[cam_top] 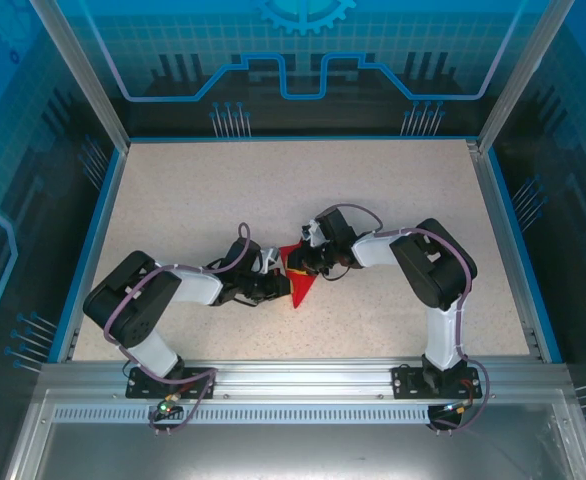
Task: Fold a paper plane with a square sheet of paper (pick it up from the middle)
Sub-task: Fourth fold the wing at the center of the table.
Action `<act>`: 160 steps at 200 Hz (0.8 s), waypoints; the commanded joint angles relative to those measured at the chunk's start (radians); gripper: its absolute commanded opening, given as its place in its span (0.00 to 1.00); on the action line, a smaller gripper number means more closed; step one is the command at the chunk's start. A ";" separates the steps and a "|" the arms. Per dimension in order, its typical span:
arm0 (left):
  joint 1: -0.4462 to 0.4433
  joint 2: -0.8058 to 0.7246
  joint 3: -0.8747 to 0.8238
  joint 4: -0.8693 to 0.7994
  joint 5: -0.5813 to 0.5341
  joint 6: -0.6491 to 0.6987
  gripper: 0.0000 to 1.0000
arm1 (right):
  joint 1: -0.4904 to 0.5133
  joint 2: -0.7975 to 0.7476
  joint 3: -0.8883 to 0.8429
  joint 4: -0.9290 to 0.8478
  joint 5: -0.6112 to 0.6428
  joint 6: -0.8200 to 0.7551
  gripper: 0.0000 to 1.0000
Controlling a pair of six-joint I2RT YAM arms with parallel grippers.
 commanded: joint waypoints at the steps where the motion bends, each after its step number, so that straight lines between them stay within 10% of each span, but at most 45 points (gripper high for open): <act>1: -0.018 0.014 0.014 -0.034 0.046 0.001 0.10 | -0.001 0.025 -0.015 -0.015 0.000 -0.017 0.20; 55: -0.018 -0.137 -0.007 -0.128 -0.062 -0.015 0.25 | -0.001 0.025 -0.031 -0.034 0.012 -0.040 0.19; 160: 0.031 -0.199 0.083 -0.252 -0.207 -0.120 0.12 | -0.002 0.031 -0.032 -0.030 0.009 -0.033 0.19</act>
